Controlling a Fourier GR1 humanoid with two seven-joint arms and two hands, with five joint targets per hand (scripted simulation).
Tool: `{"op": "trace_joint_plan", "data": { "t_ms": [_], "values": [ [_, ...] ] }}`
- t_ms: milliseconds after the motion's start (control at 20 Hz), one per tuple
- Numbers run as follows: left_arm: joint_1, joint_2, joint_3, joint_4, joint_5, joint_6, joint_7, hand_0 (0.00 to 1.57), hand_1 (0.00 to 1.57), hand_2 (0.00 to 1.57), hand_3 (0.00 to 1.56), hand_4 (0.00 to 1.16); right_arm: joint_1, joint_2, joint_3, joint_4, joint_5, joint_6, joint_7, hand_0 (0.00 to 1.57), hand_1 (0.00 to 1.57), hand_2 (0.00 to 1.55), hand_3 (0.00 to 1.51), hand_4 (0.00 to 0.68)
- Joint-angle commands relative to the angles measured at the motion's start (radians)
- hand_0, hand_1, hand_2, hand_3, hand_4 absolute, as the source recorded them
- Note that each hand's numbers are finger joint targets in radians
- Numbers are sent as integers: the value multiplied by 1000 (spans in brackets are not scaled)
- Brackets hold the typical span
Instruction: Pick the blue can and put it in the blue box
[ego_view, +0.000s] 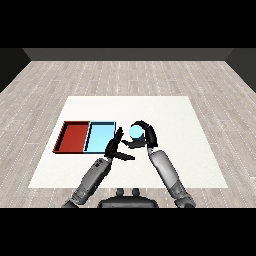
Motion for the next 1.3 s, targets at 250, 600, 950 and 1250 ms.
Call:
{"op": "trace_joint_plan", "data": {
  "t_ms": [250,600,950,1250],
  "values": [
    [-1,0,-107,55,44,57,-94,0,0,0,0,0,-29,1,49,13,-29,-4,-23,1476,1476,1466,1406,610],
    [-46,0,-73,99,90,15,-102,0,0,0,0,0,-23,1,140,-12,-105,-108,14,1465,1465,1458,1390,619],
    [-50,0,-130,75,115,45,-97,0,0,0,0,0,-83,1,146,15,-190,-143,10,1460,1460,1458,1394,599],
    [-177,0,-104,152,107,124,-15,0,0,0,0,418,-8,1,219,62,-286,-182,-134,1479,1479,1464,1392,593]
  ]
}}
